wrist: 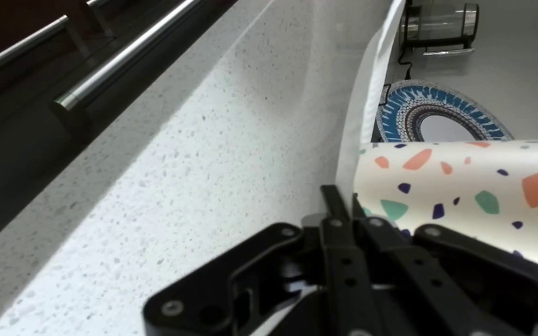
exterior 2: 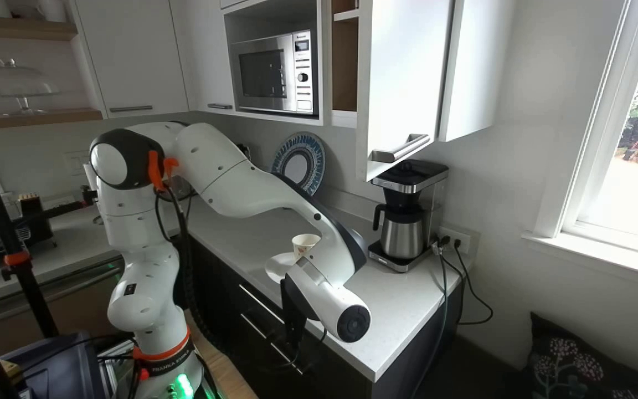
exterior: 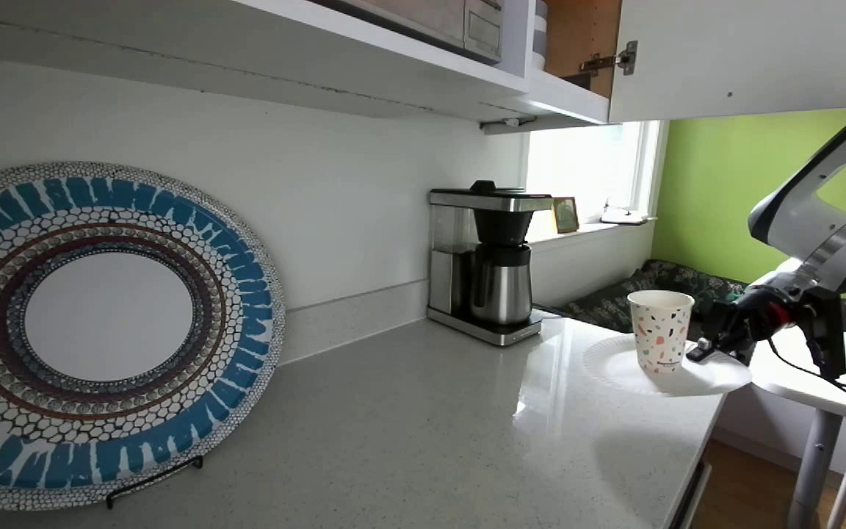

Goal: Put the cup and plate on top of the table

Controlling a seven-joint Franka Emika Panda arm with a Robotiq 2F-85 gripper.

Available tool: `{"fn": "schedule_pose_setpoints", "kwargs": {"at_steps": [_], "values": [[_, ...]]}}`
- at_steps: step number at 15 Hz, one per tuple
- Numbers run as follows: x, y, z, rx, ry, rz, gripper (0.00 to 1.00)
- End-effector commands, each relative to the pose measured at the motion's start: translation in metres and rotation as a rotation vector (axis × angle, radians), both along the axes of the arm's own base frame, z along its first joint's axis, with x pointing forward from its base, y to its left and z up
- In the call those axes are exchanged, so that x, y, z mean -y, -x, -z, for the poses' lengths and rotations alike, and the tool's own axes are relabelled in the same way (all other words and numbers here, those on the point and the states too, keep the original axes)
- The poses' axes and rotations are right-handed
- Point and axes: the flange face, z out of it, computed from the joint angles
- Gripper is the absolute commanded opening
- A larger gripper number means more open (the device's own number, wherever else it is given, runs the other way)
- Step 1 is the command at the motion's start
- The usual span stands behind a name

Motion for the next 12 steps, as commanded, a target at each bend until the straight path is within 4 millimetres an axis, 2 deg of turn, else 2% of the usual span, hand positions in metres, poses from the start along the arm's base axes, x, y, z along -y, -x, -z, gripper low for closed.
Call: {"fn": "schedule_pose_setpoints", "kwargs": {"at_steps": [1,12], "values": [[0.003,-0.001,0.012,0.010,0.020,-0.011,0.00],[-0.001,-0.008,0.041,0.018,0.030,-0.037,0.00]]}}
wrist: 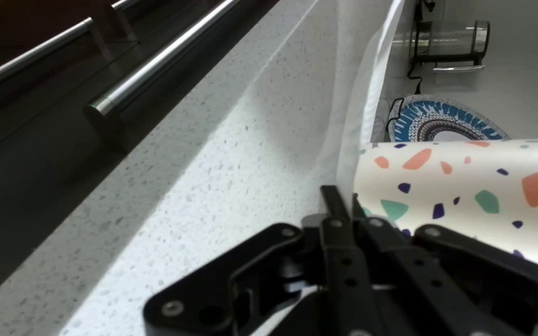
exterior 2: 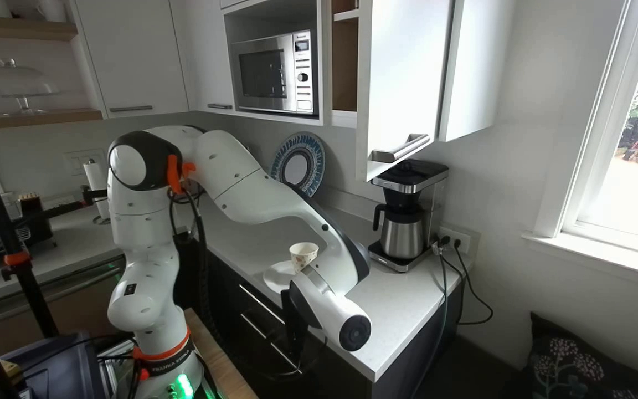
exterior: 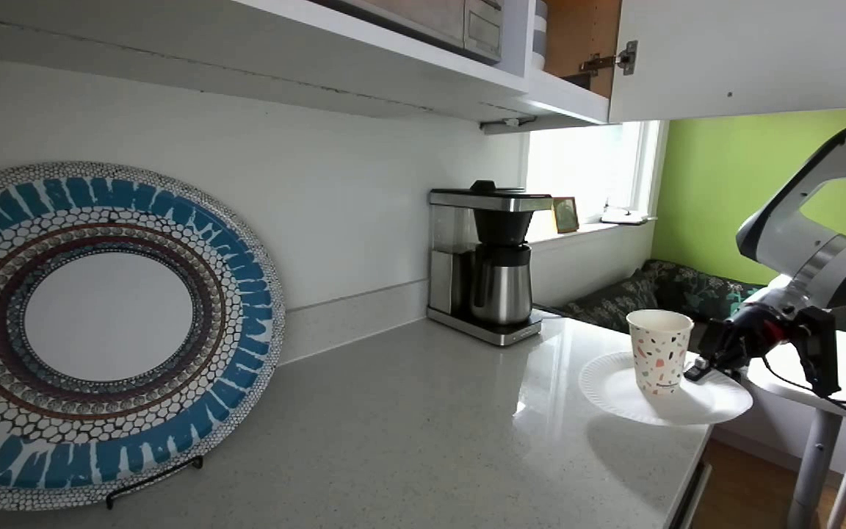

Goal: Put the cup and plate on top of the table

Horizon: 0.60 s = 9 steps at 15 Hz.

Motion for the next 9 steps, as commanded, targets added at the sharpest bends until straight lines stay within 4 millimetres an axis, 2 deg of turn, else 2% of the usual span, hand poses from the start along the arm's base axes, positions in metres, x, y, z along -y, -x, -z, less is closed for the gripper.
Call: {"fn": "schedule_pose_setpoints", "kwargs": {"at_steps": [1,9], "values": [[0.002,-0.005,0.014,0.002,0.020,0.002,0.00],[0.004,-0.012,0.027,-0.010,0.031,0.000,0.00]]}}
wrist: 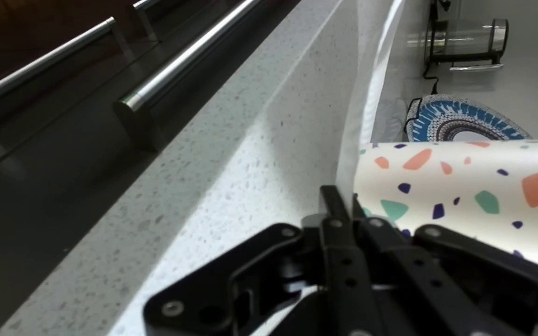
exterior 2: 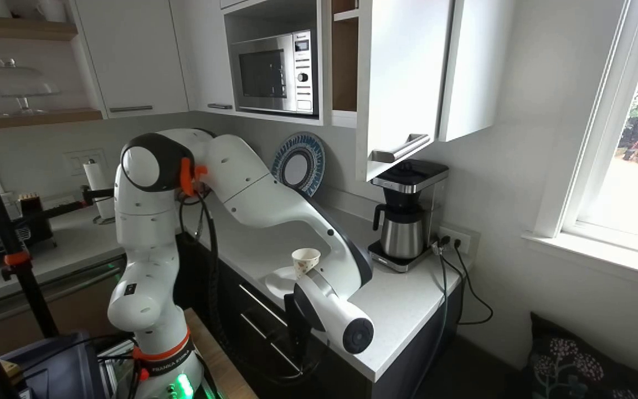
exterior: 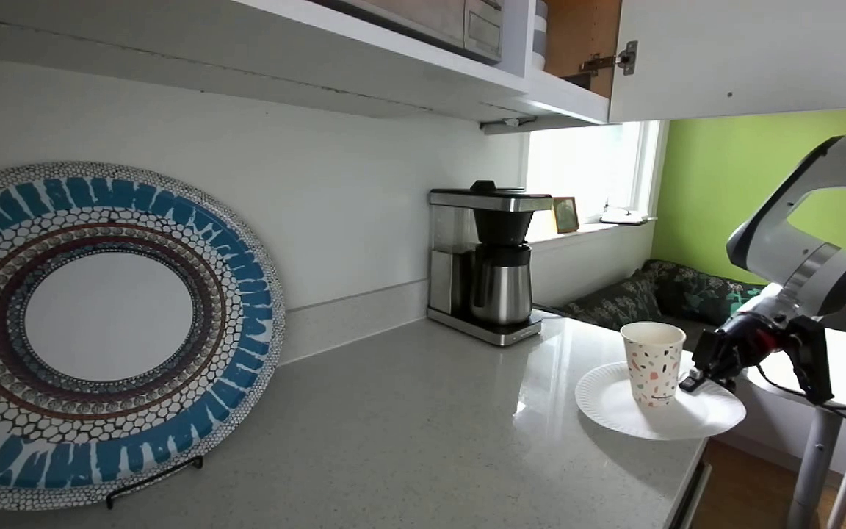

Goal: Put the cup and plate on top of the table

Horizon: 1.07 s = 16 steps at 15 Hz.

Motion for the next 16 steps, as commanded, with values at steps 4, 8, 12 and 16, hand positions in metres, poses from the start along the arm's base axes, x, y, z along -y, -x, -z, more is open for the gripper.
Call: {"fn": "schedule_pose_setpoints", "kwargs": {"at_steps": [4,8,12,16], "values": [[0.003,-0.009,0.014,0.010,0.018,0.000,0.00],[0.002,-0.012,0.018,0.006,0.024,0.005,0.00],[0.003,-0.014,0.020,0.003,0.025,0.008,0.00],[0.005,-0.014,0.021,-0.001,0.033,0.013,0.00]]}}
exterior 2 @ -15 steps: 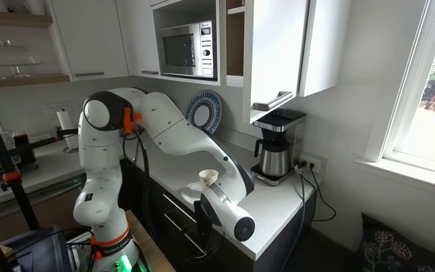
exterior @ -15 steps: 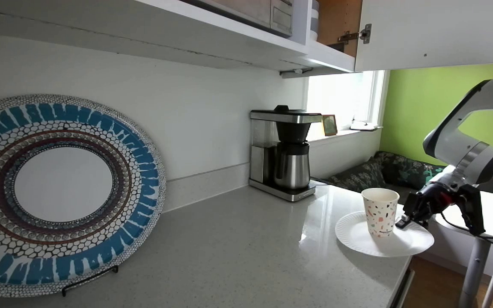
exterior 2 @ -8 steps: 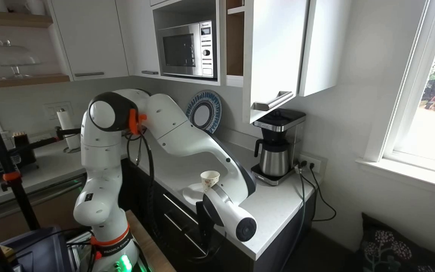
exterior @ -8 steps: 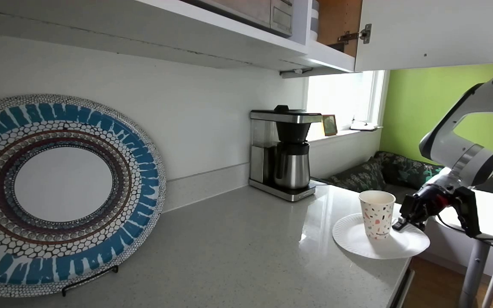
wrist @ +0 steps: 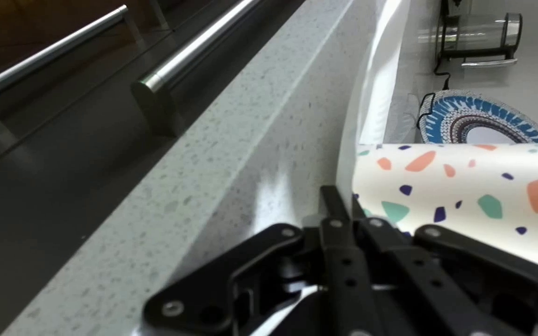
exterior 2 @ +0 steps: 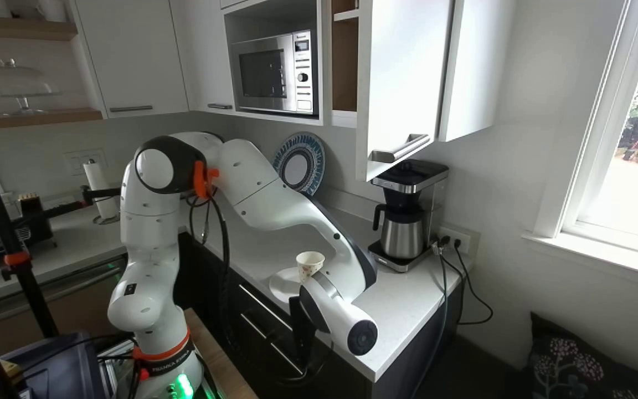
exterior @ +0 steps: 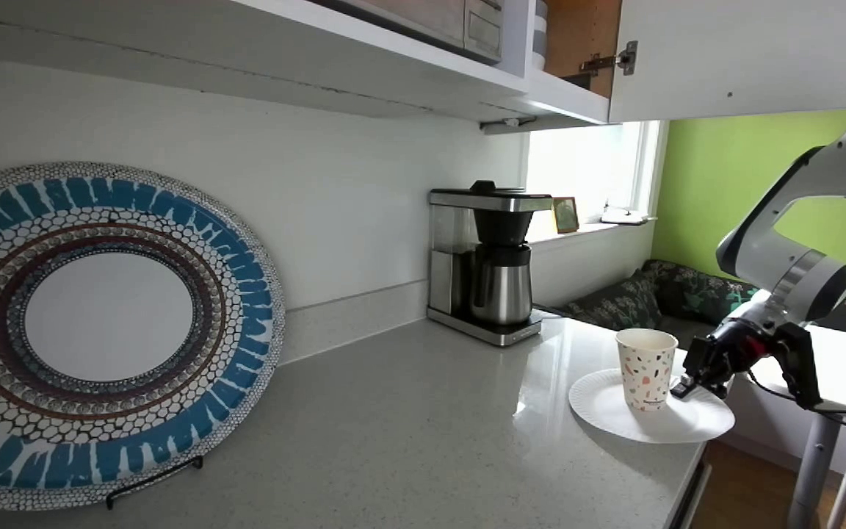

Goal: Put the cup and plate on top of the table

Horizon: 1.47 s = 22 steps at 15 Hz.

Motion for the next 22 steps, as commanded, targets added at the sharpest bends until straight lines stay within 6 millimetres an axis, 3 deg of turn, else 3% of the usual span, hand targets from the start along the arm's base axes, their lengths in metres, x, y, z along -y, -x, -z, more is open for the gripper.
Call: {"fn": "schedule_pose_setpoints", "kwargs": {"at_steps": [1,4,5,6,7,9,16,22], "values": [[0.003,-0.002,0.005,0.013,0.022,0.008,0.03],[0.004,-0.003,0.004,0.015,0.029,0.012,0.10],[0.004,-0.003,0.004,0.016,0.031,0.012,0.22],[0.005,-0.003,0.003,0.017,0.031,0.013,0.24],[0.005,-0.003,0.003,0.019,0.032,0.015,0.37],[0.005,-0.003,0.002,0.023,0.032,0.018,0.53],[0.009,-0.007,-0.010,0.058,0.038,0.045,1.00],[0.011,-0.005,-0.017,0.070,0.039,0.056,1.00]]}}
